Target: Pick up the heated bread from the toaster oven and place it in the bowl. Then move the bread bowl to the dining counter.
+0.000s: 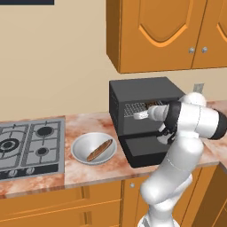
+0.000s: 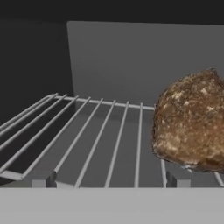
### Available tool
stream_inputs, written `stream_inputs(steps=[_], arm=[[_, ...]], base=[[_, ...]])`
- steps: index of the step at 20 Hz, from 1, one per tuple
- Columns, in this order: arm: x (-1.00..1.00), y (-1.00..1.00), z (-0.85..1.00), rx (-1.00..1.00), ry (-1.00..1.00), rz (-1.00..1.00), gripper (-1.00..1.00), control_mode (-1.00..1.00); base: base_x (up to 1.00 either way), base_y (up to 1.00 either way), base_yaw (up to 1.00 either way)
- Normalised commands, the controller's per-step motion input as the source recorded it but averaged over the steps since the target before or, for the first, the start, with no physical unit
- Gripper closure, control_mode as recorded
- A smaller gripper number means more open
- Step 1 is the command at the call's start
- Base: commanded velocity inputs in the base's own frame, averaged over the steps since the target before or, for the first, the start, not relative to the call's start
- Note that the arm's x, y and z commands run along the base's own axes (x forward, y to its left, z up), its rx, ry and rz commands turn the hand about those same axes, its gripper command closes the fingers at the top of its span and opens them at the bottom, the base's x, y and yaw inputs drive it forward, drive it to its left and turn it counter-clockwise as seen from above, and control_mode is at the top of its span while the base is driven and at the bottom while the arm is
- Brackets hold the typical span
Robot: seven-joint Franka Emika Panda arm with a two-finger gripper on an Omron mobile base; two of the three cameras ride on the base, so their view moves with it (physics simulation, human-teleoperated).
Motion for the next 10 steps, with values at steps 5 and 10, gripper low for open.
stream_inputs(steps=[5, 10], arm=[[-0.78, 0.0, -0.3, -0.04, 0.22, -0.12, -1.0, -1.0], [-0.99, -0.01, -0.23, -0.01, 0.25, -0.15, -1.0, -1.0]], base=[[0.0, 0.0, 0.0], [0.0, 0.0, 0.0]])
